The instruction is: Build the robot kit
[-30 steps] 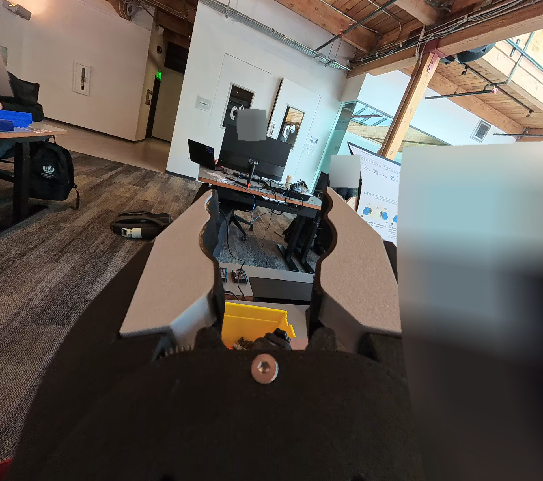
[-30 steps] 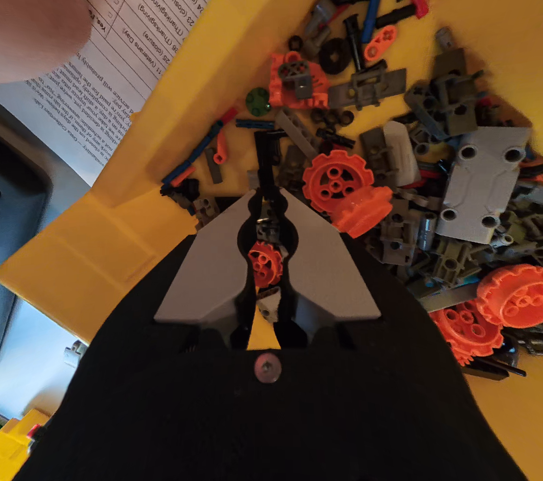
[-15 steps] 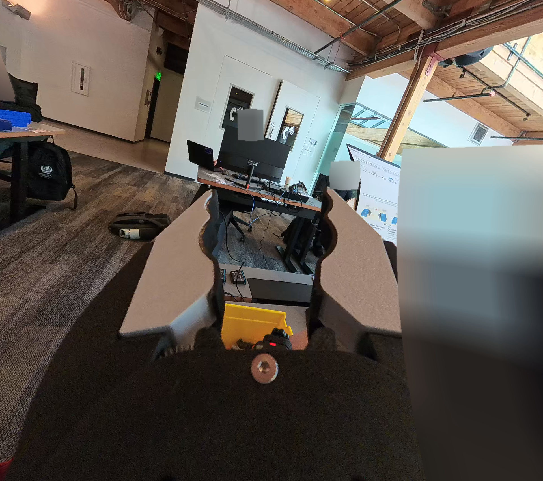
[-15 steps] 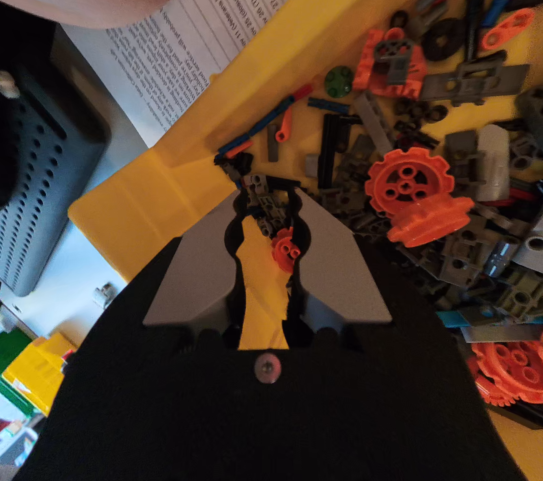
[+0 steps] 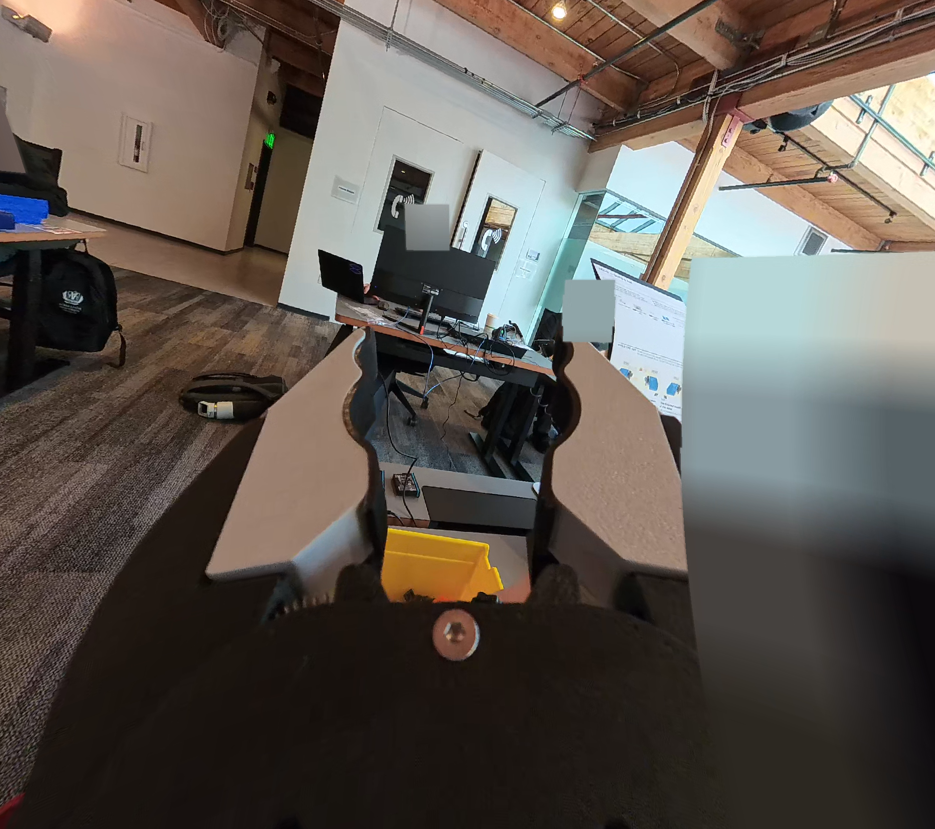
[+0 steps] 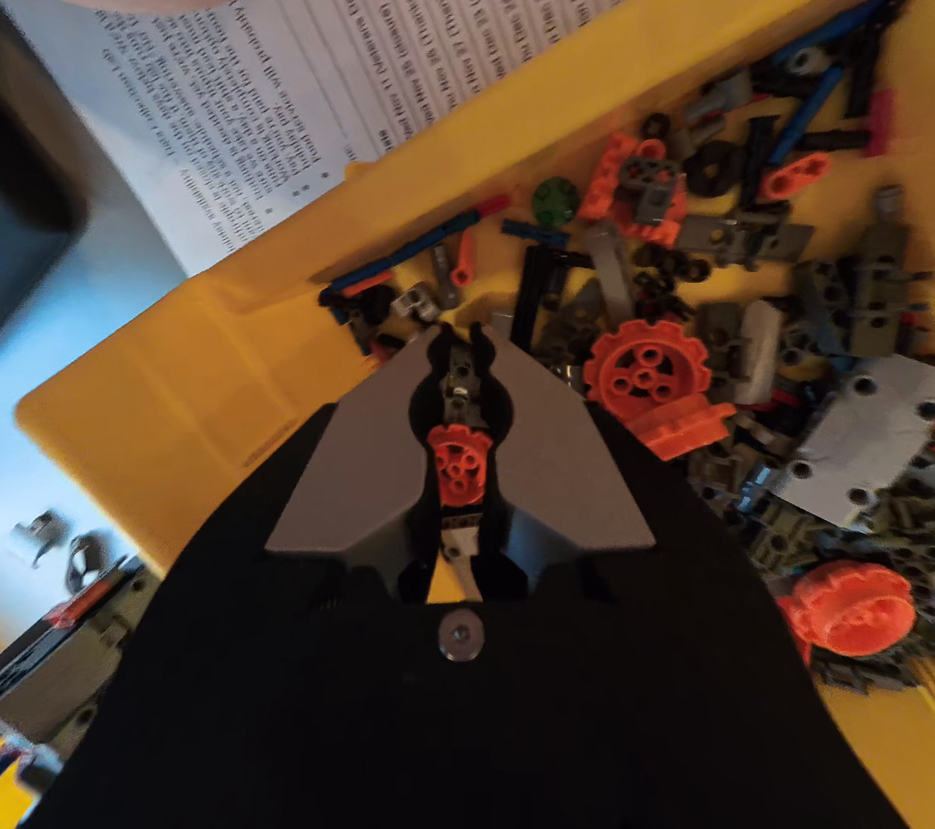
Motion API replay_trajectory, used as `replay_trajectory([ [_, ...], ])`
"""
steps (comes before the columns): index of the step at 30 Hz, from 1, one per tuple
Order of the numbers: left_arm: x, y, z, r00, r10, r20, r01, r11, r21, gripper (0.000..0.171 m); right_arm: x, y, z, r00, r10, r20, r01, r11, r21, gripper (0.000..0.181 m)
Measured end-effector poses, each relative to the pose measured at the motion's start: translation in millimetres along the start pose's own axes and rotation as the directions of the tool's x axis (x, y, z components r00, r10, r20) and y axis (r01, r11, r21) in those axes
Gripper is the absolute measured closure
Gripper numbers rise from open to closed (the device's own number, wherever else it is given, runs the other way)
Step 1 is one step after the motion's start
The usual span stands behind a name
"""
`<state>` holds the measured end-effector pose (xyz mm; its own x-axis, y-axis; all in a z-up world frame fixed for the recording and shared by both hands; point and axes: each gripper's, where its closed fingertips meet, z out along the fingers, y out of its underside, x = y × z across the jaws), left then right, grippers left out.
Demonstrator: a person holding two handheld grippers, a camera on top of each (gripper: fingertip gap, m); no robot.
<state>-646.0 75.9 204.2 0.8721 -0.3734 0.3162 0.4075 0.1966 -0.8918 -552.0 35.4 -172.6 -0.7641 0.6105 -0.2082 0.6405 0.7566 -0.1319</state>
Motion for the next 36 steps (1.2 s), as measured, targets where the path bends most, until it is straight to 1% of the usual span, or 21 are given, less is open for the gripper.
replay_trajectory([
  [1, 0.0, 0.5, 0.4, 1.0, 0.001, 0.0, -0.001, 1.0, -0.003, 0.104, 4.4, -1.4, -0.1, 1.0, 0.01, -0.017, -0.01, 1.0, 0.007, 0.18],
  [2, -0.3, 0.9, 0.6, 1.0, 0.001, 0.001, -0.001, 1.0, -0.005, 0.104, 5.1, -2.1, -0.9, 1.0, 0.018, -0.011, -0.018, 1.0, 0.013, 0.179],
  [5, -2.1, 1.1, 0.7, 1.0, -0.001, 0.006, 0.001, 1.0, -0.006, 0.104, 4.3, -0.9, -9.9, 0.999, 0.039, 0.015, -0.039, 0.999, 0.025, 0.168],
  [6, -2.7, 0.7, 0.4, 1.0, -0.002, 0.008, 0.002, 1.0, -0.004, 0.104, -2.6, 2.1, -13.4, 0.997, 0.048, 0.063, -0.049, 0.999, 0.018, 0.167],
  [7, -3.3, 0.3, 0.0, 1.0, -0.004, 0.009, 0.004, 1.0, -0.001, 0.104, -11.7, 7.4, -16.4, 0.991, 0.058, 0.121, -0.058, 0.998, -0.005, 0.167],
  [9, -3.5, -0.6, -0.6, 1.0, -0.005, 0.009, 0.005, 1.0, 0.003, 0.104, -23.7, 23.3, -19.3, 0.98, 0.073, 0.184, -0.058, 0.995, -0.082, 0.168],
  [11, -2.9, -0.6, -0.6, 1.0, -0.004, 0.009, 0.004, 1.0, 0.003, 0.104, -29.9, 39.4, -18.1, 0.976, 0.075, 0.204, -0.042, 0.986, -0.162, 0.17],
  [12, -2.4, -0.3, -0.3, 1.0, -0.003, 0.008, 0.003, 1.0, 0.002, 0.104, -31.3, 42.6, -17.0, 0.974, 0.082, 0.21, -0.045, 0.983, -0.176, 0.176],
  [13, -2.0, 0.2, 0.2, 1.0, -0.001, 0.007, 0.001, 1.0, 0.0, 0.104, -30.9, 42.5, -15.5, 0.973, 0.094, 0.213, -0.057, 0.983, -0.177, 0.176],
  [15, -1.2, 1.2, 1.0, 1.0, 0.002, 0.006, -0.002, 1.0, -0.005, 0.104, -26.3, 44.0, -11.1, 0.975, 0.099, 0.197, -0.062, 0.98, -0.187, 0.171],
  [16, -1.1, 1.4, 1.4, 1.0, 0.002, 0.006, -0.002, 1.0, -0.006, 0.104, -26.1, 44.4, -8.7, 0.976, 0.094, 0.197, -0.056, 0.98, -0.191, 0.172],
  [18, -1.1, 1.8, 1.7, 1.0, 0.002, 0.006, -0.002, 1.0, -0.007, 0.104, -25.6, 43.9, -4.1, 0.978, 0.078, 0.196, -0.04, 0.981, -0.19, 0.173],
  [23, -1.5, 1.6, 1.8, 1.0, 0.0, 0.006, 0.0, 1.0, -0.007, 0.104, -20.8, 41.0, -1.8, 0.988, 0.021, 0.155, 0.007, 0.984, -0.176, 0.165],
  [24, -1.0, 1.6, 1.7, 1.0, 0.001, 0.005, -0.001, 1.0, -0.006, 0.104, -17.7, 38.4, -2.3, 0.991, 0.012, 0.132, 0.01, 0.987, -0.16, 0.165],
  [27, 0.0, 1.8, 1.8, 1.0, 0.004, 0.003, -0.004, 1.0, -0.008, 0.104, 0.0, 29.1, -7.6, 1.0, -0.011, 0.029, 0.014, 0.995, -0.095, 0.178],
  [28, 0.3, 1.8, 1.8, 1.0, 0.004, 0.003, -0.004, 1.0, -0.007, 0.104, 6.1, 28.0, -9.6, 1.0, -0.013, 0.0, 0.013, 0.996, -0.083, 0.179],
  [32, -0.1, 2.1, 2.1, 1.0, 0.002, 0.002, -0.002, 1.0, -0.009, 0.104, 6.9, 31.6, -15.8, 1.0, 0.015, 0.026, -0.013, 0.997, -0.074, 0.176],
  [36, 0.1, 2.2, 2.2, 1.0, 0.001, 0.001, -0.001, 1.0, -0.008, 0.104, -3.4, 35.2, -17.2, 0.995, 0.035, 0.089, -0.028, 0.997, -0.073, 0.174],
])
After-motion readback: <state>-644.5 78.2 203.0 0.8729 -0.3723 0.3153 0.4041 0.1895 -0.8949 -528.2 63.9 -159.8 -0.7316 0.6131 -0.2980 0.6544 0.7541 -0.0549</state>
